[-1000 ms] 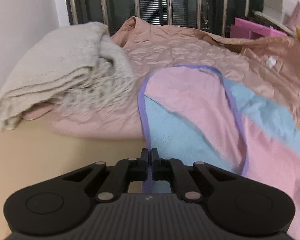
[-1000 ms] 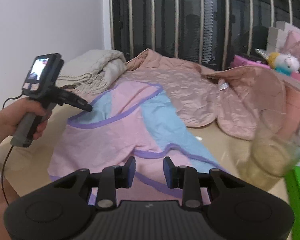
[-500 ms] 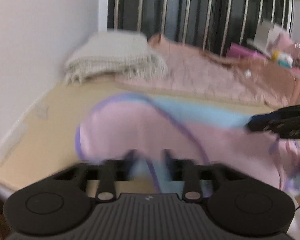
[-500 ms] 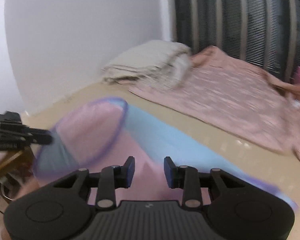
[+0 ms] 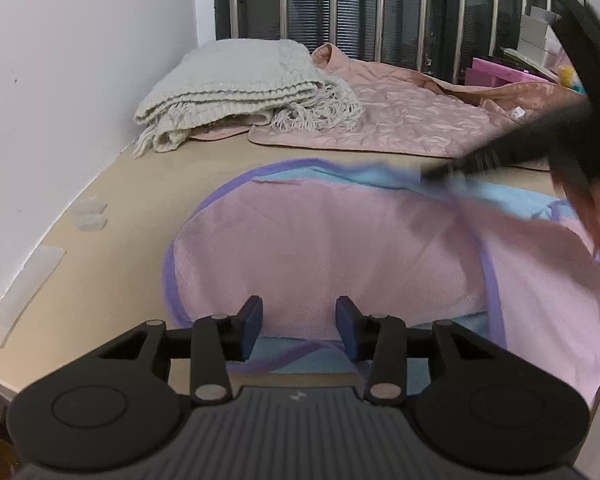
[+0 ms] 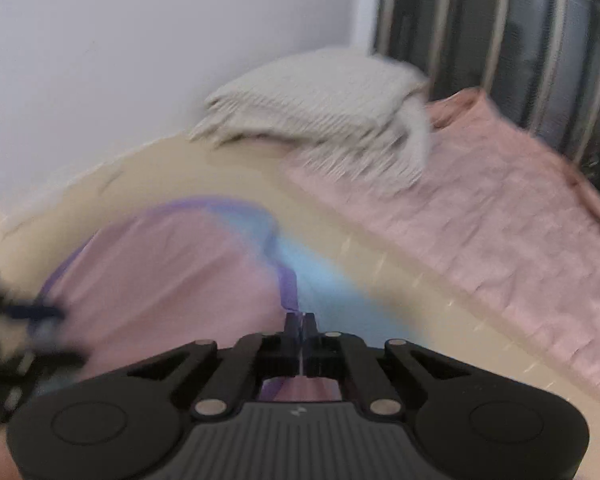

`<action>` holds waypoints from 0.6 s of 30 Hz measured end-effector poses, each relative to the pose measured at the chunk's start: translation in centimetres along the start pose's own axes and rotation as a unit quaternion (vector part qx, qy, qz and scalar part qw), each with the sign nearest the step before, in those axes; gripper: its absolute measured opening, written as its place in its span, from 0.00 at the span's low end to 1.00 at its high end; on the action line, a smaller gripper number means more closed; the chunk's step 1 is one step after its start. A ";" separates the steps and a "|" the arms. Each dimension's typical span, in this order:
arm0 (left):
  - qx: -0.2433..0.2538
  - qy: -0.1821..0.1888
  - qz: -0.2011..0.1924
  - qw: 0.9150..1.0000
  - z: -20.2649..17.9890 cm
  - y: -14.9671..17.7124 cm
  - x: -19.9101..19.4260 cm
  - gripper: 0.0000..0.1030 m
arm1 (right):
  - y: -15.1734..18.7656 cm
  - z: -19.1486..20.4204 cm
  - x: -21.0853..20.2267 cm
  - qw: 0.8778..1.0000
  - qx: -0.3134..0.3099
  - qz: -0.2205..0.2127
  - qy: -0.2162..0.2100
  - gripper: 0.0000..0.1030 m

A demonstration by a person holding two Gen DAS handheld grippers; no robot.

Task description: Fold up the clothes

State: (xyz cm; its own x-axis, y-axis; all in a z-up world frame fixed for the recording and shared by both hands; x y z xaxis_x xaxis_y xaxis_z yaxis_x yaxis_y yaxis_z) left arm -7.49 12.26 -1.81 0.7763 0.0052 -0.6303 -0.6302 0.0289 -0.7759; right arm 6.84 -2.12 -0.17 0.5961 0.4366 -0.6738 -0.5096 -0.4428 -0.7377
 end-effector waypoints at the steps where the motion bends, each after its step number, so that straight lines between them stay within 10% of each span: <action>1: -0.001 0.001 -0.002 1.000 0.2 0.1 0.0 0.41 | -1.1 -1.0 0.2 1.000 0.013 -0.006 0.009 0.00; 8: -0.027 0.006 -0.012 1.000 1.7 0.1 -0.7 0.65 | -3.5 -2.2 4.5 0.998 0.032 0.033 -0.031 0.15; 12: -0.069 0.106 -0.030 0.992 1.9 0.3 -3.4 0.66 | -0.9 -3.9 -4.1 0.998 0.027 -0.053 0.000 0.37; 16: -0.038 0.169 -0.021 0.985 -1.4 0.2 -2.9 0.65 | 6.5 -4.8 -10.1 0.998 0.057 -0.040 -0.006 0.43; 18: -0.010 0.166 -0.006 0.986 -2.9 0.4 -2.0 0.28 | 9.6 -4.2 -10.8 0.997 0.070 -0.023 -0.004 0.42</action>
State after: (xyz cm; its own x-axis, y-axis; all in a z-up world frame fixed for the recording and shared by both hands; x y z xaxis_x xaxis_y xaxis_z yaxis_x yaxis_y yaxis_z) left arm -9.39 9.36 -0.93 0.7386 -0.3226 -0.5920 -0.6232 0.0081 -0.7820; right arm -1.95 -14.37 0.20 0.6154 0.4604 -0.6398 -0.5640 -0.3098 -0.7655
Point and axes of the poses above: each gripper's, at about its wrist camera, not at the fingertips, and x roughly the way its jaws point, z to its left, y to its underside, the point moved 6 cm from there along x, roughly the way its jaws point
